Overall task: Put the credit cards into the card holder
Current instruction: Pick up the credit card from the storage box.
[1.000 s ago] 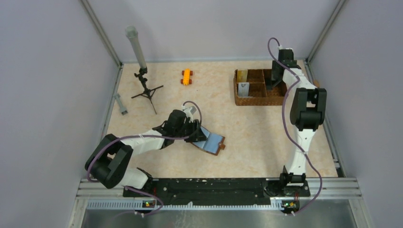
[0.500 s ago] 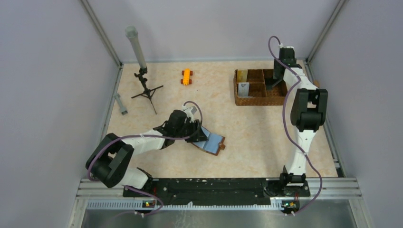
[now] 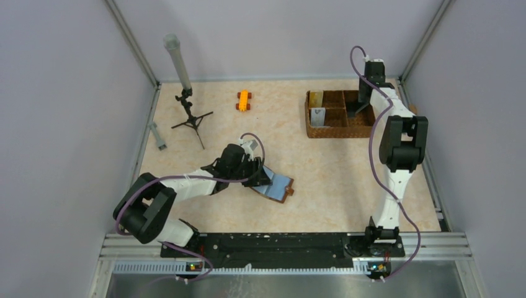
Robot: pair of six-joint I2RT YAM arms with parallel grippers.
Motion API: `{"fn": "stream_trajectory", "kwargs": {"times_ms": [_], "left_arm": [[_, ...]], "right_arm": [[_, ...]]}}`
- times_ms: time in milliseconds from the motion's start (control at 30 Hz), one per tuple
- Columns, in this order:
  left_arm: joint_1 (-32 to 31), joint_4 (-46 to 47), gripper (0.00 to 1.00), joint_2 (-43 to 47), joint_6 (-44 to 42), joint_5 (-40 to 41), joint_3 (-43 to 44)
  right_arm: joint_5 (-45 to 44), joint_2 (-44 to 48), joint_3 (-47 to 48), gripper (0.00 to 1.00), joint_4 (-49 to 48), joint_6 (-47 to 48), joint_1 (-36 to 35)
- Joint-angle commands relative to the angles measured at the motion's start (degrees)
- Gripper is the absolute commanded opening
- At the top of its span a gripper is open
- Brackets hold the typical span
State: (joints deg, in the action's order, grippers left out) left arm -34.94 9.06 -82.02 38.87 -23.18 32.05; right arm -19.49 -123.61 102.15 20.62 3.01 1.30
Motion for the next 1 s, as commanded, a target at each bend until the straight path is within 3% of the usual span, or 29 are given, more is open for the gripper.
{"fn": "stream_trajectory", "kwargs": {"times_ms": [0,300,967], "left_arm": [[-0.3,2.6,0.43,-0.1,0.0,-0.8,1.7],[-0.7,3.0,0.43,-0.5,0.1,-1.0,1.8],[-0.8,2.6,0.43,-0.2,0.2,-1.0,2.2]], "right_arm": [[-2.0,3.8,2.9,0.46,-1.1,0.9,0.4],[-1.4,3.8,3.2,0.32,-0.7,1.0,0.4],[0.3,5.2,2.8,0.15,-0.9,0.3,0.3]]}}
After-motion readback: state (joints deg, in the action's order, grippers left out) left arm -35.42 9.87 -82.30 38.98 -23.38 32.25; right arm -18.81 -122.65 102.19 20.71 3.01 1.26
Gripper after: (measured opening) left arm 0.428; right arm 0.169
